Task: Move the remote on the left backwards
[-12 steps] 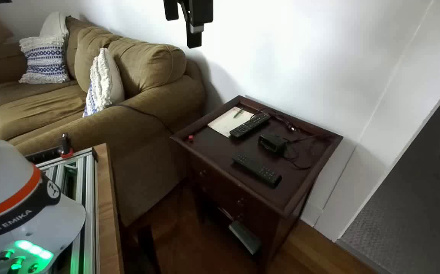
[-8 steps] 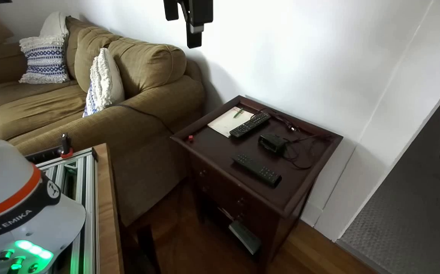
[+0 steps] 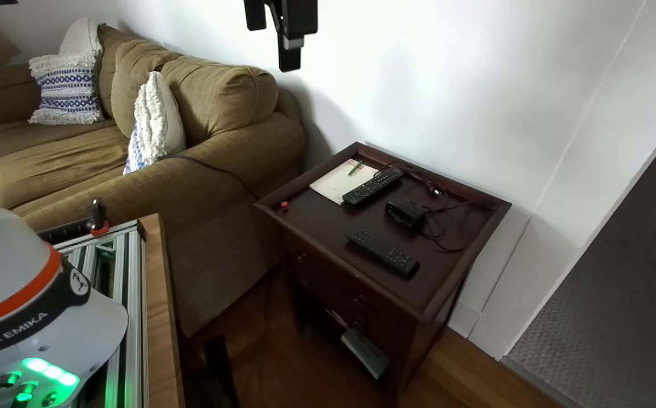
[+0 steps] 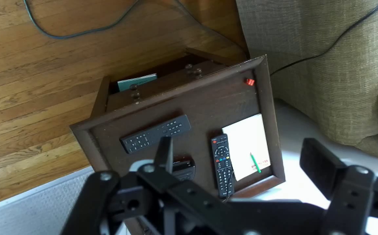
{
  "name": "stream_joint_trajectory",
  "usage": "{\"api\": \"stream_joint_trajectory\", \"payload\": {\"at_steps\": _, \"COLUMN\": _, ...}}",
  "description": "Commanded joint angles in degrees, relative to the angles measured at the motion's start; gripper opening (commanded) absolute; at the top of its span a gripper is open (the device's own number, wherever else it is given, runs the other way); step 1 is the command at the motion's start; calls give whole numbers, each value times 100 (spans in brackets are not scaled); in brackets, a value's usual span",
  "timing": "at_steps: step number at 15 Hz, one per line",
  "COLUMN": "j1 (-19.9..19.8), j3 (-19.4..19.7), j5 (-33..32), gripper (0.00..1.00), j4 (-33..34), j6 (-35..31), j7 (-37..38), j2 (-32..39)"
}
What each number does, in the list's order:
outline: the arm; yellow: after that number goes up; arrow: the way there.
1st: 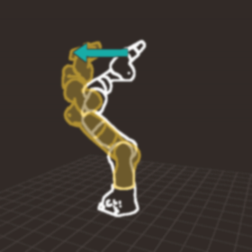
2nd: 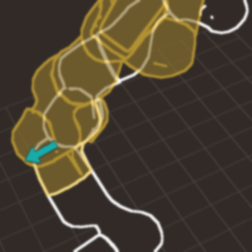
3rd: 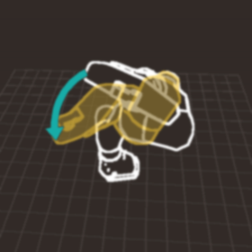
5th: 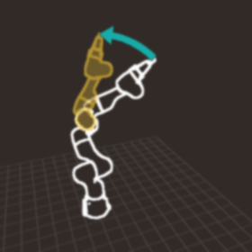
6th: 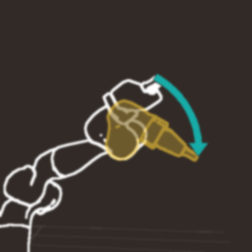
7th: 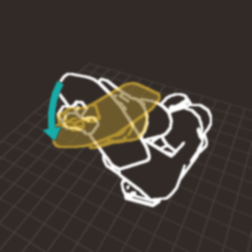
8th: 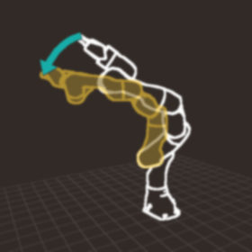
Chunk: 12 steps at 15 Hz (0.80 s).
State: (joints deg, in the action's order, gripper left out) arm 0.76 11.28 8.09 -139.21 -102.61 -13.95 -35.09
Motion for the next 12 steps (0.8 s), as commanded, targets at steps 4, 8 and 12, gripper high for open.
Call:
{"api": "stream_joint_trajectory", "payload": {"at_steps": 4, "j1": -109, "j3": -86, "j5": 50, "gripper": 100, "j4": 15, "j6": 22, "j7": -49, "j2": 17}}
{"api": "stream_joint_trajectory", "payload": {"at_steps": 8, "j1": 244, "j3": -439, "j5": 188, "gripper": 100, "j4": 433, "j6": -290, "j7": -110, "j2": 562}}
{"api": "stream_joint_trajectory", "payload": {"at_steps": 12, "j1": 657, "j3": -1084, "j5": 429, "gripper": 100, "j4": 1003, "j6": -604, "j7": 115, "j2": 1378}}
